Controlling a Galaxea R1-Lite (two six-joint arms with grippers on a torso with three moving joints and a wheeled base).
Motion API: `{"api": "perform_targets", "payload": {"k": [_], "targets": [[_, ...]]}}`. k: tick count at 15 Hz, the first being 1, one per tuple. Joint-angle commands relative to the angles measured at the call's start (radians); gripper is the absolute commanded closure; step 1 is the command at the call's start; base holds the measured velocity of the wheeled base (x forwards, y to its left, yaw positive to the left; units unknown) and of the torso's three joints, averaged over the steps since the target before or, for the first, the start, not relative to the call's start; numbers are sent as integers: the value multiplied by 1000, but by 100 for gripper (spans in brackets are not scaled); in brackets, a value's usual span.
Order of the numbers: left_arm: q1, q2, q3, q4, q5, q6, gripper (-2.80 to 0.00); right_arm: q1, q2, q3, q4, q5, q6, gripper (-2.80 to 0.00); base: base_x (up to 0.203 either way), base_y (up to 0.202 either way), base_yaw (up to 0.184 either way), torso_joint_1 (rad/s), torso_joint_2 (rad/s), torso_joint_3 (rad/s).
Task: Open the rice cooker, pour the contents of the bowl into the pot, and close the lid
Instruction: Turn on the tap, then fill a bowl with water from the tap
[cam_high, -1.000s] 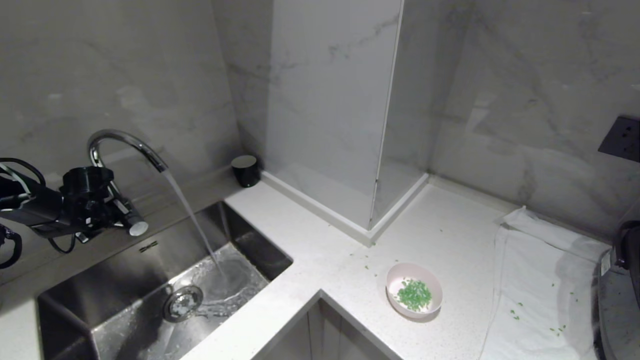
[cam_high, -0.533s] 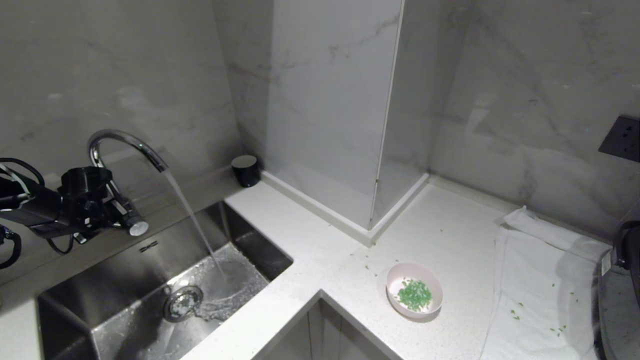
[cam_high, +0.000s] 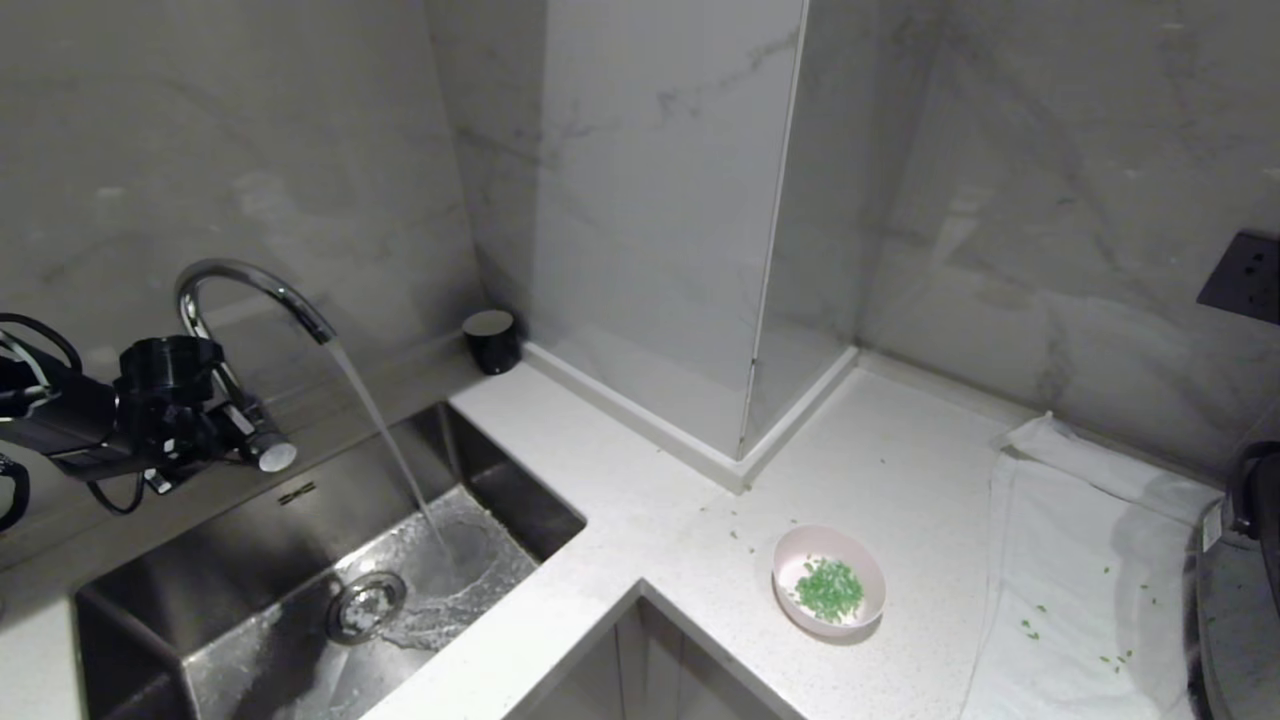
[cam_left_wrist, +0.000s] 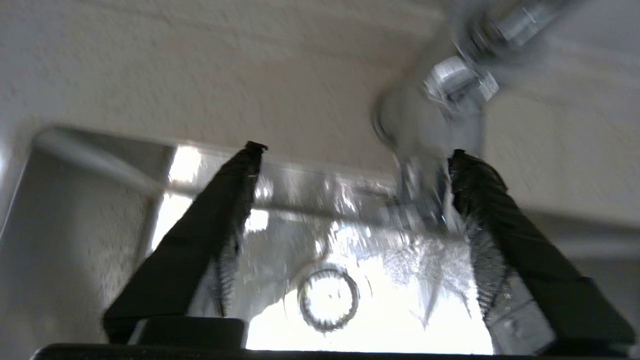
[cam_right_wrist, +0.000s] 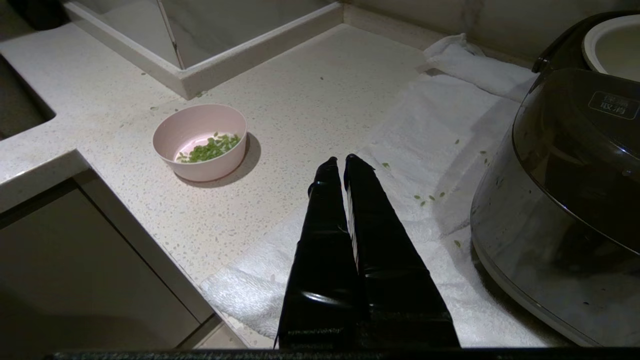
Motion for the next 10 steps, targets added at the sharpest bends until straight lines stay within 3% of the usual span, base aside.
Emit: {"api": "perform_targets", "payload": {"k": [1, 3, 7, 10], "targets": [[-13, -100, 72, -3, -38, -3, -280, 1, 1, 0, 1, 0, 0, 0, 0, 0, 0, 0, 0, 0], [-27, -168, 123, -2, -92, -4, -280, 0, 1, 0, 1, 0, 0, 0, 0, 0, 0, 0, 0, 0], [-65, -294, 298, -4, -140, -1, -280, 1, 1, 0, 1, 0, 0, 0, 0, 0, 0, 0, 0, 0], [-88, -486, 485, -11, -317, 8, -280, 0, 1, 0, 1, 0, 0, 0, 0, 0, 0, 0, 0, 0]]}}
